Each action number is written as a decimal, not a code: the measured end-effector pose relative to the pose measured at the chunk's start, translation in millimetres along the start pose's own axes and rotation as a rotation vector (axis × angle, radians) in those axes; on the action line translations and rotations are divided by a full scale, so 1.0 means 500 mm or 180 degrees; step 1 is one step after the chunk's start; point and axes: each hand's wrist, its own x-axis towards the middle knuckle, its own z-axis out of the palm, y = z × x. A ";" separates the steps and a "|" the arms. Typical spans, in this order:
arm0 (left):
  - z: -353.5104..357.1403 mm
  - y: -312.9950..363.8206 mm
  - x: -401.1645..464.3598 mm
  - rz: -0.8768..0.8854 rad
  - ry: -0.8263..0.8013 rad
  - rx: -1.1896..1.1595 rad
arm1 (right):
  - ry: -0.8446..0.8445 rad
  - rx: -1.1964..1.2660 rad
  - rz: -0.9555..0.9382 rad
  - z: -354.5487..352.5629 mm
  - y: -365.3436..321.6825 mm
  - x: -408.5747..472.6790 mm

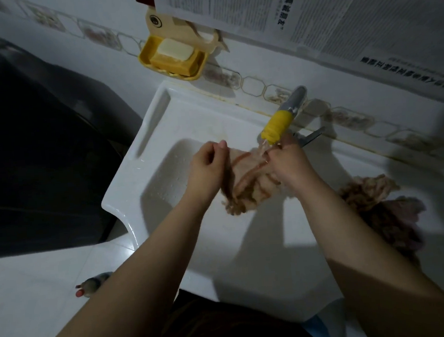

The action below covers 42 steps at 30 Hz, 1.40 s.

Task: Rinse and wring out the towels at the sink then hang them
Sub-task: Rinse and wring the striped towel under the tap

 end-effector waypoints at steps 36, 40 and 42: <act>-0.015 0.041 0.039 -0.0434 -0.0845 0.0114 | -0.0248 0.1148 0.0234 0.009 0.043 0.029; 0.011 0.039 0.035 -0.1049 -0.0928 -0.0783 | 0.0009 0.0932 0.0545 0.016 0.038 0.029; 0.017 0.041 0.028 -0.1305 -0.1185 -0.1398 | -0.0210 0.0797 0.0363 0.014 0.043 0.029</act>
